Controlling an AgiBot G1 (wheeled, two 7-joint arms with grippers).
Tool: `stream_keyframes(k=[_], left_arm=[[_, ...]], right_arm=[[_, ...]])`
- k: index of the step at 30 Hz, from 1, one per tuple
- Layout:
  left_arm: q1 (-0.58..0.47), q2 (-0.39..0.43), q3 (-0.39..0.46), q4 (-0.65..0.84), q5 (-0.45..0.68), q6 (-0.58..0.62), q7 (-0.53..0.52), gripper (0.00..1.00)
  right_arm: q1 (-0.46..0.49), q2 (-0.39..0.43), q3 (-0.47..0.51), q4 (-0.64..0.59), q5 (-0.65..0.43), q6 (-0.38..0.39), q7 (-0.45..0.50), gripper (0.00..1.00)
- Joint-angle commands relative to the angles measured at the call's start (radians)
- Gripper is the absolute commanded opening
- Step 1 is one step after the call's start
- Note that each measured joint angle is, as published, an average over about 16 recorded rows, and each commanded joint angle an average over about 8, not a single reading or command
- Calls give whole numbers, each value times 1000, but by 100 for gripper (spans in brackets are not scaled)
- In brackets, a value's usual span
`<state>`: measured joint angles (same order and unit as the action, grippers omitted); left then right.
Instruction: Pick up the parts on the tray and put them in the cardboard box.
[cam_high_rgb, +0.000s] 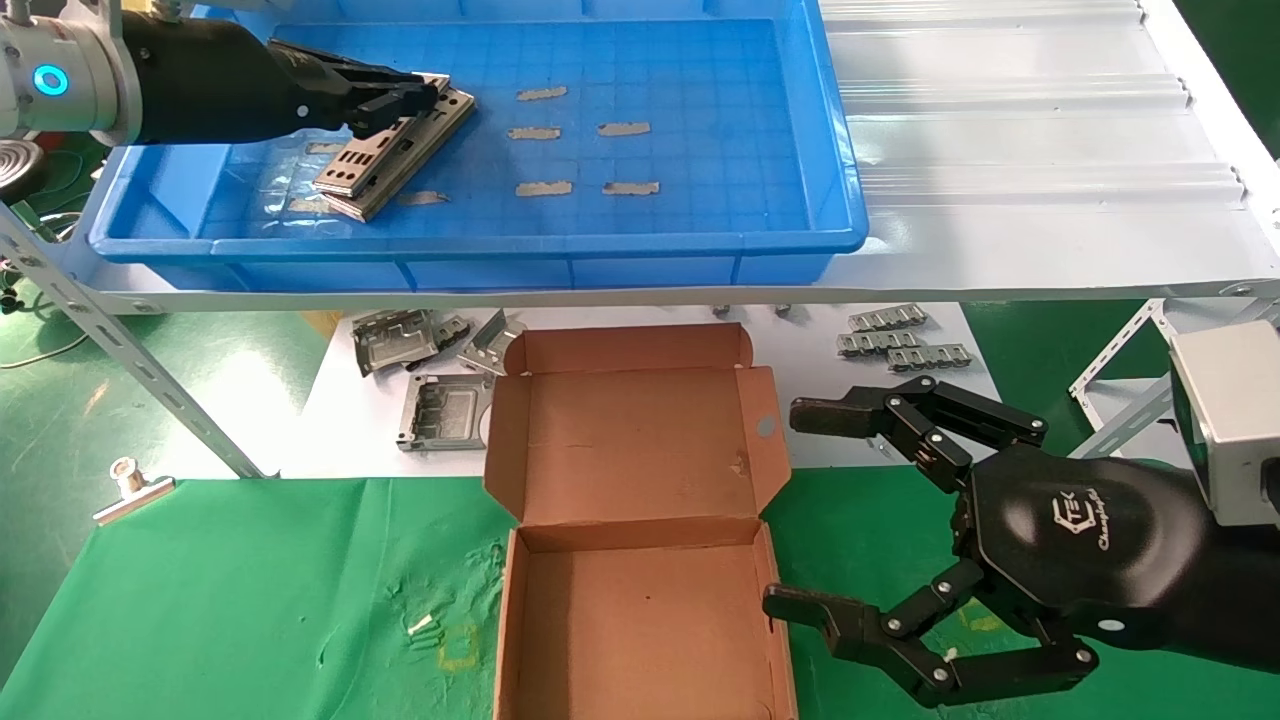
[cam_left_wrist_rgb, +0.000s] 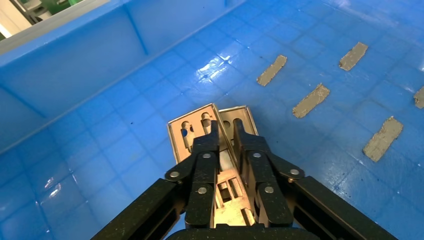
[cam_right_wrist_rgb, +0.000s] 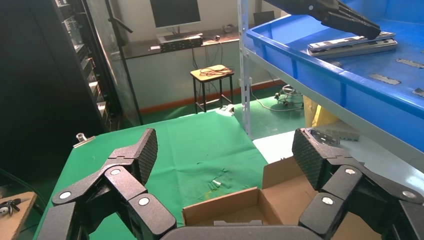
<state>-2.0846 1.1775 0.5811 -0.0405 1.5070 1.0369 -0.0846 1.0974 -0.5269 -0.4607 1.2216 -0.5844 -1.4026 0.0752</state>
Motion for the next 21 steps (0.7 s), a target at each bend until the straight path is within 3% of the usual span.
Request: stream_keyframes(k=[1, 17, 18, 21], left_arm=[[0, 0, -1, 0, -1, 1, 2, 0], [-7, -5, -9, 2, -12, 12, 10, 0], [-7, -5, -9, 1, -13, 14, 11, 4], [-8, -9, -11, 0, -16, 24, 16, 41]], right_arm=[[0, 0, 0, 0, 0, 0, 0, 100], [0, 0, 0, 0, 0, 0, 0, 100], [0, 0, 0, 0, 0, 0, 0, 100], [0, 0, 0, 0, 0, 0, 0, 100]])
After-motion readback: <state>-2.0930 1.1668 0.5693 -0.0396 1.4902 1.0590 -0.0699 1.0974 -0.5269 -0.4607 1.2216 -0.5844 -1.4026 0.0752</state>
